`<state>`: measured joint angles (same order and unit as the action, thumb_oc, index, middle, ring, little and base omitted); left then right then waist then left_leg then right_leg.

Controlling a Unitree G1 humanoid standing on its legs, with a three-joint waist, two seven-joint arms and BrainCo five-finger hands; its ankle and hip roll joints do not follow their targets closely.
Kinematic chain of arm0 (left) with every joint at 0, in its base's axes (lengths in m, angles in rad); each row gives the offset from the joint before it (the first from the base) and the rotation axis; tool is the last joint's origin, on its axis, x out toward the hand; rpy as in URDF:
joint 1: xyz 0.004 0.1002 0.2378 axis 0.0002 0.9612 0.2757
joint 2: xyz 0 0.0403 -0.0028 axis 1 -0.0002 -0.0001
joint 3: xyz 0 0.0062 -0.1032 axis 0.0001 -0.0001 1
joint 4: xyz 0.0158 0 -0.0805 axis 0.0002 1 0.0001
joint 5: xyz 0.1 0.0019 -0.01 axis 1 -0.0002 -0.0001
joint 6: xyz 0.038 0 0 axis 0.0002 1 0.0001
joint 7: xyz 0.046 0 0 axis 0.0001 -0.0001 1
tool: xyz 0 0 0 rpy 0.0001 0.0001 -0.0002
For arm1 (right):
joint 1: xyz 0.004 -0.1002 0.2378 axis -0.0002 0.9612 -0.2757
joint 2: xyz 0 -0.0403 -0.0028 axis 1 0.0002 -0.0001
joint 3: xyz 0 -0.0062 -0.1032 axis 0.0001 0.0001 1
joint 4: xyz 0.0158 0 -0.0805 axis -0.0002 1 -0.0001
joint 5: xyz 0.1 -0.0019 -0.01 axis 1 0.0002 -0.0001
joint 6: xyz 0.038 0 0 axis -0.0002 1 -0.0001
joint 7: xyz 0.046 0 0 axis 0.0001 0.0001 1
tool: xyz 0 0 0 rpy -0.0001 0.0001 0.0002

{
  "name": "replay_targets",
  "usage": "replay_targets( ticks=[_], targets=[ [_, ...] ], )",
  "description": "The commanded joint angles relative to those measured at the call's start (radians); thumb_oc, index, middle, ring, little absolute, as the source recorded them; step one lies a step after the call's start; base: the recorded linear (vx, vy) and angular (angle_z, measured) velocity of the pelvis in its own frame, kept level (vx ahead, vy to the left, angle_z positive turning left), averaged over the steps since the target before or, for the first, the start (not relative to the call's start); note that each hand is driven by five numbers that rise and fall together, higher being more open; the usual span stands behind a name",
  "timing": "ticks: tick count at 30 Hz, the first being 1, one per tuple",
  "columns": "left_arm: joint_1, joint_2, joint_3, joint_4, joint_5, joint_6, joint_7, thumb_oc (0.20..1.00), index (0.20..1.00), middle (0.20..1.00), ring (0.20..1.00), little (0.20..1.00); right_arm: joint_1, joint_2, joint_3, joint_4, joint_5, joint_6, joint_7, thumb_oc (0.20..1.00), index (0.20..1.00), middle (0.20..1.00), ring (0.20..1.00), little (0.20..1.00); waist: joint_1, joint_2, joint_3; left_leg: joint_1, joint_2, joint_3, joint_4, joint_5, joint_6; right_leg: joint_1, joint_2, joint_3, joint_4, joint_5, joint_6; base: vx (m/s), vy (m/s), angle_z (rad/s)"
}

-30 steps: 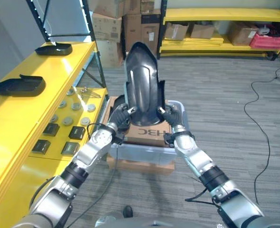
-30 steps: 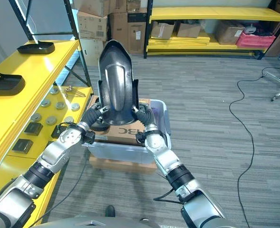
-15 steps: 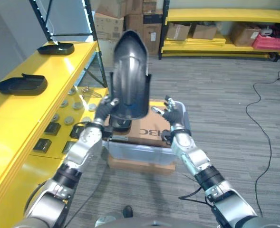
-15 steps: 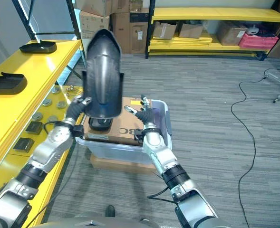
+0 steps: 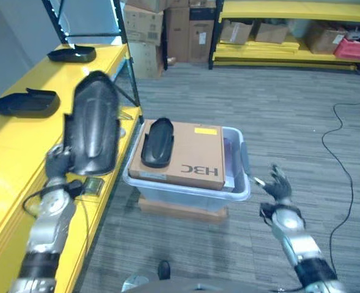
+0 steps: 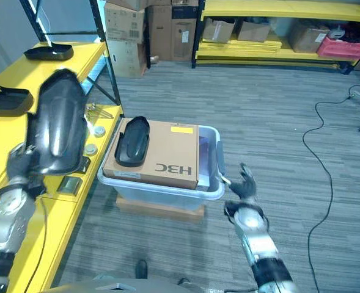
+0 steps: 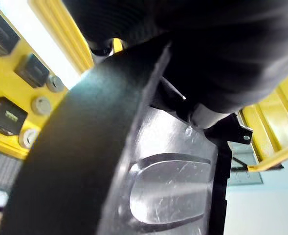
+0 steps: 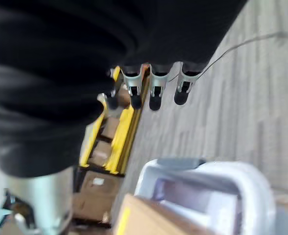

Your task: Move parts from the plastic box to the shelf.

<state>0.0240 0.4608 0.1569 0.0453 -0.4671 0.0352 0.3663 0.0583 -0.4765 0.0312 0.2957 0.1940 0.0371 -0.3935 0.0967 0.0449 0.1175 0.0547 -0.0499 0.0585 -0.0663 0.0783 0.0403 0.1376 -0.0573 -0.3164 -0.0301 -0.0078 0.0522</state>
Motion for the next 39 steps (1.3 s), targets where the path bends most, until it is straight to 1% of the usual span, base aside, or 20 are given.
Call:
replay_targets(
  ticks=[1,5,8,9,11,13,15,18,19,20,21,22,23,26,30,34,35,36,38,39],
  targets=[
    [-0.018,0.060,0.076,-0.057,0.008,-0.117,0.021,0.200,0.200,0.200,0.200,0.200,0.016,0.009,-0.005,0.112,-0.059,0.016,0.071,1.000,1.000,1.000,1.000,1.000,0.004,-0.032,-0.039,-0.019,0.025,-0.002,0.059,-0.094,-0.039,-0.057,-0.058,0.003,0.049,-0.012,0.087,-0.05,0.011,0.01],
    [0.043,0.043,0.116,-0.064,0.008,-0.144,0.012,0.200,0.200,0.200,0.200,0.200,0.081,0.039,0.008,0.246,-0.099,0.016,0.146,1.000,1.000,1.000,1.000,1.000,0.013,-0.033,-0.034,-0.031,0.022,-0.010,0.060,-0.092,-0.037,-0.066,-0.061,0.002,0.055,-0.012,0.086,-0.03,0.008,0.03],
    [0.073,0.026,0.132,-0.086,0.020,-0.167,0.009,0.200,0.200,0.200,0.200,0.200,0.100,0.073,0.049,0.349,-0.116,0.032,0.174,1.000,1.000,1.000,1.000,1.000,0.034,-0.032,-0.029,-0.036,0.017,-0.031,0.059,-0.095,-0.035,-0.065,-0.064,-0.005,0.061,-0.019,0.085,-0.01,0.002,0.01],
    [0.083,0.021,0.140,-0.101,0.022,-0.196,0.007,0.200,0.200,0.200,0.200,0.200,0.103,0.099,0.081,0.409,-0.134,0.030,0.186,1.000,1.000,1.000,1.000,1.000,0.051,-0.031,-0.028,-0.045,0.012,-0.050,0.061,-0.095,-0.033,-0.068,-0.068,-0.009,0.070,-0.025,0.086,-0.03,-0.002,0.05],
    [0.084,0.023,0.142,-0.115,0.021,-0.222,0.013,0.200,0.200,0.200,0.200,0.200,0.102,0.116,0.098,0.449,-0.153,0.015,0.189,1.000,1.000,1.000,1.000,1.000,0.058,-0.029,-0.029,-0.054,0.007,-0.068,0.067,-0.096,-0.031,-0.072,-0.069,-0.006,0.081,-0.033,0.085,-0.02,-0.009,0.15],
    [0.074,0.031,0.144,-0.153,0.009,-0.243,-0.016,0.200,0.200,0.200,0.200,0.200,0.102,0.144,0.119,0.536,-0.131,0.001,0.198,1.000,1.000,1.000,1.000,1.000,0.059,-0.024,-0.027,-0.067,-0.003,-0.119,0.067,-0.090,-0.025,-0.088,-0.047,0.031,0.117,-0.061,0.071,-0.01,-0.023,0.20],
    [0.044,0.020,0.111,-0.193,0.015,-0.258,-0.034,0.200,0.200,0.200,0.200,0.200,0.118,0.159,0.123,0.625,-0.076,-0.023,0.190,1.000,1.000,1.000,1.000,1.000,0.044,-0.021,-0.022,-0.095,-0.025,-0.199,0.069,-0.066,-0.030,-0.107,0.002,0.091,0.126,-0.071,0.043,-0.01,-0.016,0.91],
    [0.031,0.017,0.099,-0.228,0.018,-0.240,-0.013,0.200,0.200,0.200,0.200,0.200,0.107,0.165,0.124,0.678,-0.045,-0.013,0.205,1.000,1.000,1.000,1.000,1.000,0.053,-0.020,-0.015,-0.106,-0.029,-0.220,0.068,-0.053,-0.038,-0.104,0.011,0.080,0.125,-0.070,0.041,-0.03,-0.003,1.70],
    [0.026,0.016,0.098,-0.244,0.034,-0.232,0.018,0.200,0.200,0.200,0.200,0.200,0.094,0.168,0.128,0.718,-0.047,0.004,0.236,1.000,1.000,1.000,1.000,1.000,0.061,-0.019,-0.009,-0.110,-0.029,-0.223,0.062,-0.044,-0.045,-0.100,0.014,0.065,0.121,-0.072,0.038,-0.07,0.011,0.69],
    [0.023,0.023,0.099,-0.254,0.033,-0.224,0.026,0.200,0.200,0.200,0.200,0.200,0.086,0.172,0.133,0.766,-0.058,0.009,0.256,1.000,1.000,1.000,1.000,1.000,0.070,-0.020,0.000,-0.118,-0.024,-0.203,0.060,-0.038,-0.055,-0.091,0.013,0.040,0.114,-0.076,0.038,-0.09,0.027,0.59],
    [0.020,0.029,0.101,-0.259,0.018,-0.219,0.002,0.200,0.200,0.200,0.200,0.200,0.086,0.177,0.130,0.799,-0.043,0.008,0.276,1.000,1.000,1.000,1.000,1.000,0.073,-0.019,0.006,-0.142,-0.012,-0.156,0.068,-0.032,-0.065,-0.083,0.006,0.001,0.110,-0.078,0.040,-0.10,0.038,0.99],
    [0.016,0.032,0.093,-0.260,0.012,-0.224,-0.028,0.200,0.200,0.200,0.200,0.200,0.093,0.181,0.123,0.818,0.004,0.005,0.275,1.000,1.000,1.000,1.000,1.000,0.071,-0.016,0.011,-0.170,0.009,-0.078,0.080,-0.026,-0.075,-0.075,-0.002,-0.046,0.111,-0.084,0.038,-0.04,0.067,1.48],
    [0.009,0.022,0.070,-0.260,0.014,-0.242,-0.070,0.200,0.200,0.200,0.200,0.200,0.108,0.187,0.105,0.828,0.018,-0.003,0.284,1.000,1.000,1.000,1.000,1.000,0.058,-0.012,0.017,-0.196,0.057,0.074,0.090,-0.028,-0.098,-0.051,-0.019,-0.123,0.116,-0.104,0.039,-0.02,0.070,1.78],
    [0.014,0.011,0.044,-0.285,0.008,-0.250,-0.094,0.200,0.200,0.200,0.200,0.200,0.099,0.189,0.115,0.810,0.025,0.007,0.264,1.000,1.000,1.000,1.000,1.000,0.056,-0.003,0.020,-0.210,0.085,0.172,0.093,-0.014,-0.102,-0.045,-0.033,-0.187,0.129,-0.109,0.034,0.01,0.096,2.32],
    [0.052,0.010,0.046,-0.300,0.022,-0.281,-0.093,0.200,0.200,0.200,0.200,0.200,0.072,0.190,0.144,0.789,0.014,0.042,0.266,1.000,1.000,1.000,1.000,1.000,0.086,0.001,0.019,-0.218,0.069,0.170,0.107,-0.033,-0.089,-0.035,-0.049,-0.208,0.153,-0.130,0.029,0.10,0.121,0.97],
    [0.071,0.017,0.064,-0.315,0.024,-0.282,-0.127,0.200,0.200,0.200,0.200,0.200,0.049,0.201,0.160,0.808,0.006,0.039,0.282,1.000,1.000,1.000,1.000,1.000,0.116,0.000,0.012,-0.215,0.050,0.149,0.129,-0.064,-0.071,-0.027,-0.071,-0.213,0.177,-0.145,0.035,0.14,0.104,-0.01],
    [0.074,0.021,0.070,-0.320,0.022,-0.281,-0.136,0.200,0.200,0.200,0.200,0.200,0.046,0.210,0.171,0.807,0.000,0.042,0.285,1.000,1.000,1.000,1.000,1.000,0.125,-0.003,0.008,-0.213,0.040,0.139,0.144,-0.080,-0.059,-0.023,-0.083,-0.211,0.192,-0.153,0.040,0.27,0.208,0.07],
    [0.071,0.028,0.076,-0.319,0.013,-0.279,-0.138,0.200,0.200,0.200,0.200,0.200,0.046,0.219,0.172,0.819,0.058,0.046,0.279,1.000,1.000,1.000,1.000,1.000,0.132,-0.004,0.004,-0.214,0.031,0.130,0.166,-0.097,-0.049,-0.020,-0.099,-0.206,0.217,-0.165,0.046,0.27,0.222,0.09],
    [0.062,0.040,0.081,-0.317,0.007,-0.274,-0.141,0.200,0.200,0.200,0.200,0.200,0.047,0.225,0.157,0.838,0.086,0.043,0.279,1.000,1.000,1.000,1.000,1.000,0.132,-0.006,0.001,-0.216,0.021,0.129,0.188,-0.116,-0.031,-0.025,-0.119,-0.196,0.265,-0.171,0.056,0.23,0.212,0.08],
    [0.039,0.055,0.082,-0.303,0.000,-0.262,-0.139,0.200,0.200,0.200,0.200,0.200,0.053,0.225,0.124,0.871,0.132,0.038,0.283,1.000,1.000,1.000,1.000,1.000,0.123,-0.008,0.000,-0.212,-0.003,0.130,0.209,-0.142,0.001,-0.050,-0.163,-0.172,0.372,-0.142,0.080,0.23,0.245,0.07]
  ],
)
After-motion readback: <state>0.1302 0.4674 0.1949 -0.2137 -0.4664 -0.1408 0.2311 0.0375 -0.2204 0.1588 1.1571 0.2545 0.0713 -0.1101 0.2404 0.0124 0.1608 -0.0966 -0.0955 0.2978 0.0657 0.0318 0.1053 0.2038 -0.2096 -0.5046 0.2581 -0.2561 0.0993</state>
